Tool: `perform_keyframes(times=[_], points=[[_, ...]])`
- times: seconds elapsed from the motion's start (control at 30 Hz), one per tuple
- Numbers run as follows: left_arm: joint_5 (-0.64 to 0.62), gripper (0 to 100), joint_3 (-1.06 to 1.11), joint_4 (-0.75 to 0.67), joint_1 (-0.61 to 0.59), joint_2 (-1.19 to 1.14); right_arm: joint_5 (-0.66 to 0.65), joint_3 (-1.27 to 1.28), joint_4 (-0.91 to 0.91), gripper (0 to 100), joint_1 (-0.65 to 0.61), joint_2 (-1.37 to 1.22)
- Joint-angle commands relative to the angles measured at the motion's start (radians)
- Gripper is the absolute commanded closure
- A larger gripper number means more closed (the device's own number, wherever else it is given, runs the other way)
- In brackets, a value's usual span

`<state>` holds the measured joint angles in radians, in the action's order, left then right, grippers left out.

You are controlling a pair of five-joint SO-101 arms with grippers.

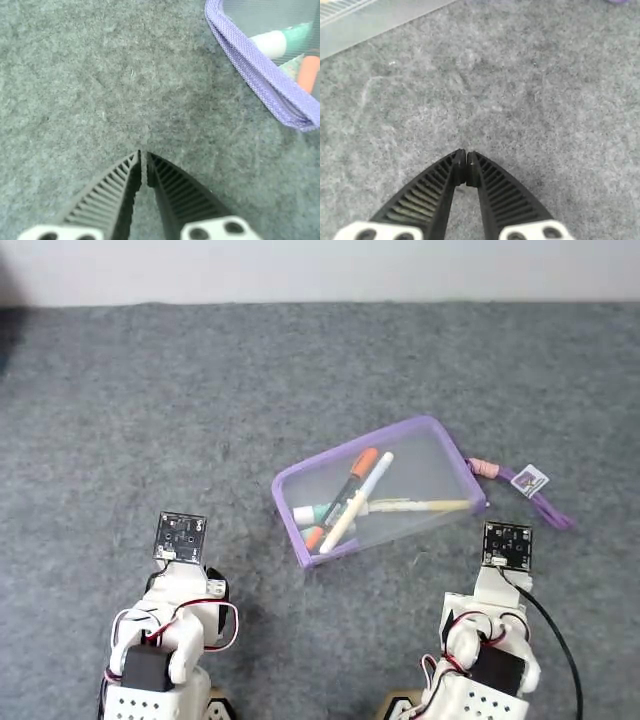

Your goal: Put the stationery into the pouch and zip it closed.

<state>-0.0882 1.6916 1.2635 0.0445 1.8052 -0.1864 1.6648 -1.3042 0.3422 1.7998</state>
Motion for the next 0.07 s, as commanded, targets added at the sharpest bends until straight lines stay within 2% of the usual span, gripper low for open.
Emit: perform_keyframes(times=[0.0,0.03], points=[[0.011,98,-0.008,-0.015,-0.002,0.009,-0.009,0.018,-0.004,98.7,0.012,0.016],[0.011,98,-0.008,-0.015,-0.002,0.009,-0.009,0.018,-0.004,98.7,0.012,0.016]])
